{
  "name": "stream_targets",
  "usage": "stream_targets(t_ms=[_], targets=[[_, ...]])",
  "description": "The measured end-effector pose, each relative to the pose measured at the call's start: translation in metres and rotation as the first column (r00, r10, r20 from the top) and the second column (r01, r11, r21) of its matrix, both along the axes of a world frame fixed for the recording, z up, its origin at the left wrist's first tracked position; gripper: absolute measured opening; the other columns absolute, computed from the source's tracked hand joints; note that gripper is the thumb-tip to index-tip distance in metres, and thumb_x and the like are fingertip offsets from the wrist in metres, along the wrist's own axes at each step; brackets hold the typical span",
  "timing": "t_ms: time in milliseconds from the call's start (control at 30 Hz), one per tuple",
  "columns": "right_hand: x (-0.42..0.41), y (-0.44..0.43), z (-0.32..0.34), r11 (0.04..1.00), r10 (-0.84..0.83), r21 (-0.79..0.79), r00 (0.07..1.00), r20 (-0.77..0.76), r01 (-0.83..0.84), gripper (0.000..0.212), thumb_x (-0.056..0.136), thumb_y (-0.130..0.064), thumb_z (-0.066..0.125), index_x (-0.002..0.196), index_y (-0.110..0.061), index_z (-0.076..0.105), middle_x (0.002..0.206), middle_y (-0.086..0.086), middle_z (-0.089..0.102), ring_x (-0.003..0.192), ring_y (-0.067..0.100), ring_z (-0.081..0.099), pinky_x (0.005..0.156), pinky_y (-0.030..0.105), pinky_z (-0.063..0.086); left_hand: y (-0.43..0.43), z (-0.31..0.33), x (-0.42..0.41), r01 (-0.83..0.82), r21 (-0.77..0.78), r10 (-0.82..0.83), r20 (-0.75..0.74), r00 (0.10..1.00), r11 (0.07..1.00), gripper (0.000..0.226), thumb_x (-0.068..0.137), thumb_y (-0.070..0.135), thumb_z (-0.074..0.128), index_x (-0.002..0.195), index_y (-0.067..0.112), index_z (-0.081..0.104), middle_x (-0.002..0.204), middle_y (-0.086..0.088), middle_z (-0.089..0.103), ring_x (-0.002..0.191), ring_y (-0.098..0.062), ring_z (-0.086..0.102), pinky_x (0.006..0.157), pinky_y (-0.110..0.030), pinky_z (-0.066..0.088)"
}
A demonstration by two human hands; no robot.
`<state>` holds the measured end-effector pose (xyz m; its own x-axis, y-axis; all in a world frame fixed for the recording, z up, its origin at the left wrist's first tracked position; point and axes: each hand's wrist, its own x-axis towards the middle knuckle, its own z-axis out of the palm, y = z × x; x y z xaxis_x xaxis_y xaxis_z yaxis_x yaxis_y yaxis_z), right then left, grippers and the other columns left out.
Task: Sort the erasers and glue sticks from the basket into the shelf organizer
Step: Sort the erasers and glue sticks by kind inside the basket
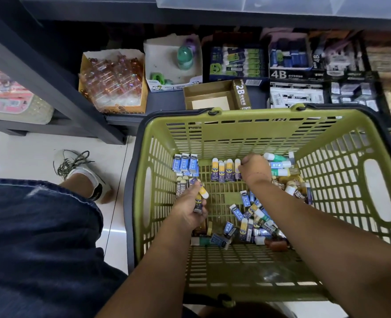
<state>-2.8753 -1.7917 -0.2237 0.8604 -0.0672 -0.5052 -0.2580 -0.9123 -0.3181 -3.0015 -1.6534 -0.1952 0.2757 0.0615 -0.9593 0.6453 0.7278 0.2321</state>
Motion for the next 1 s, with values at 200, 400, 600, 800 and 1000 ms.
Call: stream_targets(t_ms=[200, 400, 600, 800, 1000], targets=[[0.002, -0.001, -0.007, 0.989, 0.124, -0.079, 0.992, -0.007, -0.124, 0.019, 0.09, -0.004, 0.052, 0.088, -0.003, 0.072, 0.089, 0.016, 0.07, 0.085, 0.03, 0.066, 0.068, 0.031, 0.05, -0.003, -0.002, 0.002, 0.015, -0.022, -0.015, 0.014, 1.0, 1.0, 0.017, 0.094, 0.037, 0.059, 0.095, 0.021, 0.06, 0.073, -0.002, 0.054, 0.055, -0.009, 0.045, 0.042, -0.016, 0.035], [-0.008, 0.002, 0.026, 0.913, 0.154, 0.394, 0.983, -0.096, -0.104, 0.013, 0.089, -0.012, 0.06, 0.079, -0.016, 0.066, 0.082, 0.005, 0.067, 0.072, 0.015, 0.059, 0.062, 0.021, 0.046, -0.007, 0.001, 0.003, 0.053, -0.027, -0.051, 0.042, 0.998, 0.998, 0.017, 0.089, 0.038, 0.066, 0.097, 0.023, 0.062, 0.074, 0.001, 0.055, 0.054, -0.009, 0.045, 0.044, -0.016, 0.035], [-0.046, 0.004, 0.038, 0.787, 0.367, 0.617, 0.81, -0.457, -0.008, 0.031, 0.085, -0.012, 0.07, 0.113, -0.008, 0.058, 0.078, 0.002, 0.065, 0.069, 0.012, 0.061, 0.061, 0.022, 0.048, -0.01, 0.005, 0.004, 0.084, -0.028, -0.081, 0.075, 0.994, 0.996, 0.016, 0.088, 0.033, 0.067, 0.101, 0.024, 0.063, 0.078, 0.001, 0.059, 0.058, -0.009, 0.048, 0.05, -0.019, 0.037], [-0.026, -0.02, 0.034, 0.801, 0.118, 0.561, 0.863, -0.491, 0.209, 0.024, 0.089, -0.007, 0.064, 0.113, -0.008, 0.058, 0.073, 0.007, 0.061, 0.06, 0.013, 0.055, 0.054, 0.019, 0.053, -0.01, 0.0, 0.002, 0.072, -0.022, -0.069, 0.113, 0.991, 0.997, 0.027, 0.1, 0.01, 0.047, 0.119, 0.022, 0.062, 0.087, -0.005, 0.056, 0.061, -0.012, 0.046, 0.051, -0.022, 0.036], [0.014, -0.039, 0.03, 0.936, 0.073, 0.35, 0.957, -0.281, 0.031, 0.009, 0.094, -0.006, 0.053, 0.095, -0.01, 0.06, 0.073, 0.006, 0.058, 0.059, 0.014, 0.056, 0.046, 0.014, 0.051, -0.008, 0.0, 0.004, -0.007, -0.064, 0.013, 0.094, 0.996, 0.998, 0.028, 0.096, 0.003, 0.054, 0.118, 0.021, 0.053, 0.087, -0.011, 0.063, 0.064, -0.015, 0.051, 0.054, -0.025, 0.04]])
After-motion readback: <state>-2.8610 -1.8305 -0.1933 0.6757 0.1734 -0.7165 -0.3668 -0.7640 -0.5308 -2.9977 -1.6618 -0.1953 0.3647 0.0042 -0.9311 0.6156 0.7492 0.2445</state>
